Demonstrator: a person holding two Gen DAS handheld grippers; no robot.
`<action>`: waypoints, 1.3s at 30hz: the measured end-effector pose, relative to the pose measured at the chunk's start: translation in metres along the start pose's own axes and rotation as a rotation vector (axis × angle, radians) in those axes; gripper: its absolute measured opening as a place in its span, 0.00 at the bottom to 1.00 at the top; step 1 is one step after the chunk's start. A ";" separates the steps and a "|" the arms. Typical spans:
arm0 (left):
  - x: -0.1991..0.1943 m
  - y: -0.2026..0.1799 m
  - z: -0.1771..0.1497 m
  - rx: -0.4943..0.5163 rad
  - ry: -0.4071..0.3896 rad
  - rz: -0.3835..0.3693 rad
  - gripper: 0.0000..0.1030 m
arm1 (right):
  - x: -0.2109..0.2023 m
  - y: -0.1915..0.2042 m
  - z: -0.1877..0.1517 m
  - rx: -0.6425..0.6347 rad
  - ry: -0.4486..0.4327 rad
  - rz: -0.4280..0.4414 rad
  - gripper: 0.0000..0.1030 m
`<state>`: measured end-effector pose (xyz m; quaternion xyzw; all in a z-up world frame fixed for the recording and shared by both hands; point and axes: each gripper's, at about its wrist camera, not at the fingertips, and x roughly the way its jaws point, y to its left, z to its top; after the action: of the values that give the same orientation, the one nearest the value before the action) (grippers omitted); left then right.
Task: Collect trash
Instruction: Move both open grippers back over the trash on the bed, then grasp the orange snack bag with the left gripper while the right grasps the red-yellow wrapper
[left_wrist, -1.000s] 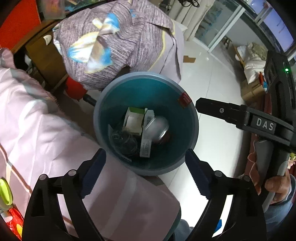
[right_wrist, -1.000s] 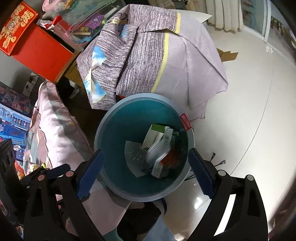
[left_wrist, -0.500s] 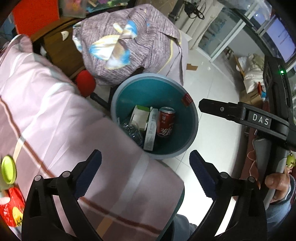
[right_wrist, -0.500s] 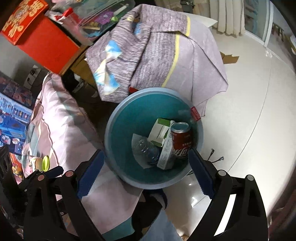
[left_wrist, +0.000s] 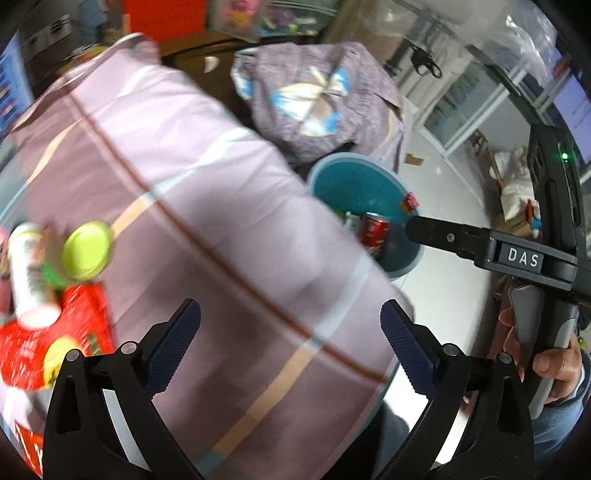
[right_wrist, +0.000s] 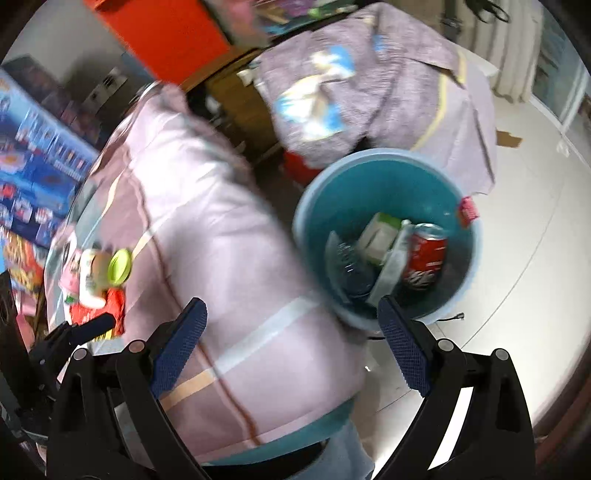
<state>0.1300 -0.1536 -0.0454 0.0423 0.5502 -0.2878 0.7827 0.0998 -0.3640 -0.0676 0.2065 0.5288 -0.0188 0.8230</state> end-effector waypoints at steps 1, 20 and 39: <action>-0.004 0.007 -0.004 -0.010 -0.004 0.004 0.95 | 0.001 0.010 -0.003 -0.018 0.005 0.001 0.87; -0.119 0.181 -0.131 -0.284 -0.163 0.170 0.96 | 0.042 0.192 -0.073 -0.408 0.088 0.004 0.87; -0.102 0.254 -0.206 -0.373 -0.105 0.157 0.96 | 0.098 0.286 -0.120 -0.561 0.231 -0.016 0.87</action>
<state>0.0607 0.1776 -0.0989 -0.0758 0.5476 -0.1207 0.8245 0.1106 -0.0409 -0.1051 -0.0324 0.6052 0.1450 0.7821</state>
